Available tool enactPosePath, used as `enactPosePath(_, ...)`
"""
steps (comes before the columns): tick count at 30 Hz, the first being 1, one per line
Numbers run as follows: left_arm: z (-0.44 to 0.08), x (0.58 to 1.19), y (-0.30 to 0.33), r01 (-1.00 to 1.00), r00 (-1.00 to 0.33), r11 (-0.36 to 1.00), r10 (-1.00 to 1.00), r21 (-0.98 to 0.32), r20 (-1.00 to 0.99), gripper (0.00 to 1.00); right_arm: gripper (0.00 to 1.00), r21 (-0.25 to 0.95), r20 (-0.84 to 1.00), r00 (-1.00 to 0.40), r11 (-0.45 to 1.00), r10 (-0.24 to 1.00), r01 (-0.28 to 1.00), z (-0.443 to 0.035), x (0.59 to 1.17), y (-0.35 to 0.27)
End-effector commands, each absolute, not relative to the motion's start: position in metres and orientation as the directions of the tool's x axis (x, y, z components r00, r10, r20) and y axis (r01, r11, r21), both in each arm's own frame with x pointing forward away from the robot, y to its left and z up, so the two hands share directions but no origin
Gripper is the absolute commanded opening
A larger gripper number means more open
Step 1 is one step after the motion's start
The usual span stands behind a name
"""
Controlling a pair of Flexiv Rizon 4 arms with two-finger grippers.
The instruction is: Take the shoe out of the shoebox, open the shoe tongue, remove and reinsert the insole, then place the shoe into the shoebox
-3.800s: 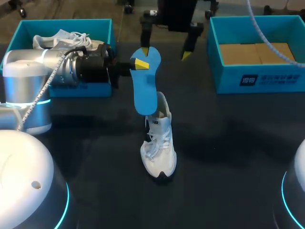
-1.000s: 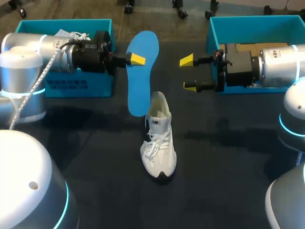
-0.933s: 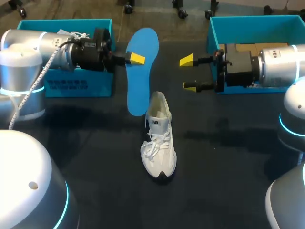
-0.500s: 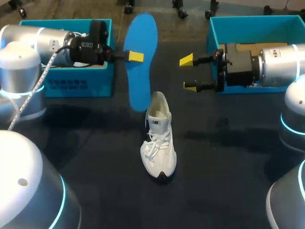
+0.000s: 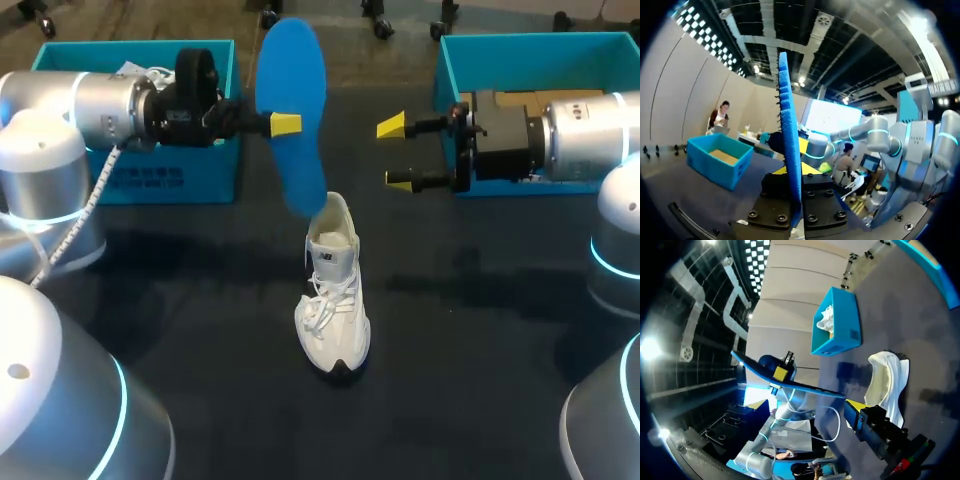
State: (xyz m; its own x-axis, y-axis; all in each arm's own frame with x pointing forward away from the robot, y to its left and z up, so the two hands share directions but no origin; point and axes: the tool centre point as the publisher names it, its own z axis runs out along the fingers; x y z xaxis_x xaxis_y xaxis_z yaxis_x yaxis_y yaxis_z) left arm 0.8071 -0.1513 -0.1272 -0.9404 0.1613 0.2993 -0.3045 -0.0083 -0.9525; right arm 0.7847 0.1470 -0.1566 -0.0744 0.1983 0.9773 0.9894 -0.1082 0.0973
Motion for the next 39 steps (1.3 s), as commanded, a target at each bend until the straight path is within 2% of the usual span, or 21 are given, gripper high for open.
enactPosePath(1, -0.129, 0.802, -0.150, -0.098, -0.985, -0.052, 0.148, -0.994, 0.090, 0.00, 1.00, 0.097, 0.977, -0.074, -0.110, 0.199, 0.989, -0.157, 0.785, 0.149)
enactPosePath(8, -0.135, 0.806, -0.151, 0.210, -0.973, -0.051, 0.090, -0.976, -0.214, 0.00, 1.00, 0.097, 0.977, -0.074, -0.110, 0.199, 0.989, -0.157, 0.785, 0.149)
enactPosePath(10, -0.135, 0.806, -0.151, 0.238, -0.967, -0.043, 0.081, -0.970, -0.241, 0.00, 1.00, 0.097, 0.977, -0.074, -0.110, 0.199, 0.989, -0.157, 0.785, 0.149)
enactPosePath(13, -0.140, 0.810, -0.152, 0.418, -0.906, 0.007, 0.070, -0.908, -0.417, 0.00, 1.00, 0.097, 0.977, -0.074, -0.110, 0.199, 0.989, -0.157, 0.785, 0.149)
enactPosePath(17, -0.144, 0.815, -0.154, 0.515, -0.857, 0.039, 0.043, -0.856, -0.514, 0.00, 1.00, 0.097, 0.977, -0.074, -0.110, 0.199, 0.989, -0.157, 0.785, 0.149)
enactPosePath(23, -0.144, 0.826, -0.157, 0.722, -0.692, 0.017, -0.007, -0.692, -0.722, 0.00, 1.00, 0.097, 0.977, -0.074, -0.110, 0.199, 0.989, -0.157, 0.785, 0.149)
enactPosePath(28, -0.140, 0.830, -0.160, 0.793, -0.608, 0.007, -0.052, -0.610, -0.792, 0.00, 1.00, 0.097, 0.977, -0.074, -0.110, 0.199, 0.989, -0.157, 0.785, 0.149)
enactPosePath(32, -0.137, 0.840, -0.163, 0.882, -0.471, -0.023, -0.092, -0.471, -0.877, 0.00, 1.00, 0.097, 0.977, -0.074, -0.110, 0.199, 0.989, -0.157, 0.785, 0.149)
enactPosePath(39, -0.132, 0.849, -0.164, 0.938, -0.346, -0.046, -0.115, -0.343, -0.931, 0.00, 1.00, 0.097, 0.977, -0.074, -0.110, 0.199, 0.989, -0.157, 0.785, 0.149)
